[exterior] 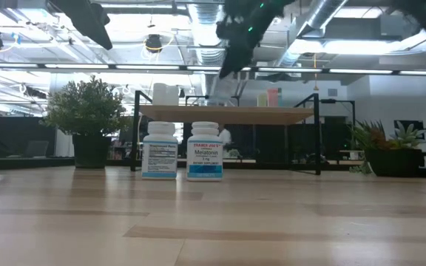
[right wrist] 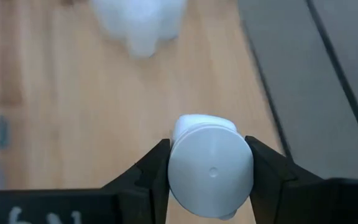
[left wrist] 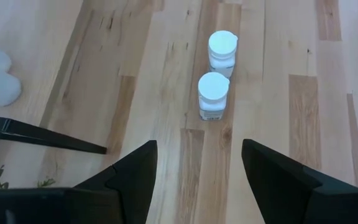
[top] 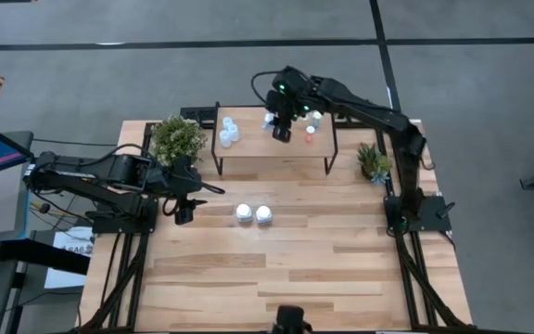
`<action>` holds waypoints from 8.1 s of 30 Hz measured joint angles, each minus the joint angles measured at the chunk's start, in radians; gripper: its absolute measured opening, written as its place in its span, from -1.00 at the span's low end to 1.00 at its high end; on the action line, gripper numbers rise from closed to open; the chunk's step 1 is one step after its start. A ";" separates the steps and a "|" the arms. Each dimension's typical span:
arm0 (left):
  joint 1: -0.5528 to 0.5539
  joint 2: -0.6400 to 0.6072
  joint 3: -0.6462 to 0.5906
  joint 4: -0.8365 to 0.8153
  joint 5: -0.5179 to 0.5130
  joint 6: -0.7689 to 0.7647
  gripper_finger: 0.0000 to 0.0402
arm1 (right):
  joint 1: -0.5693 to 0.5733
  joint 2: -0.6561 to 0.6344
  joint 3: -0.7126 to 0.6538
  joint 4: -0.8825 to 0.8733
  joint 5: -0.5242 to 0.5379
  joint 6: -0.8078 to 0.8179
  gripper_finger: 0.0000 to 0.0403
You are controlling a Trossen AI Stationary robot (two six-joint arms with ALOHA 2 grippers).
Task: Pick and place medicine bottles onto shelf by color
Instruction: Put the right white blue pill bottle on the shelf, then put the left white blue pill bottle on the shelf
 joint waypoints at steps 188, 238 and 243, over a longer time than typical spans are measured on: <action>0.095 0.766 0.118 0.265 0.151 0.127 -0.09 | 0.680 -0.845 -0.783 -0.164 0.157 0.809 0.27; 0.539 0.886 0.881 -0.133 0.076 0.245 -0.31 | 0.679 -0.845 -0.783 -0.135 0.157 0.792 0.27; 0.542 0.937 0.943 -0.176 0.104 0.252 -0.31 | 0.679 -0.845 -0.783 -0.136 0.157 0.793 0.27</action>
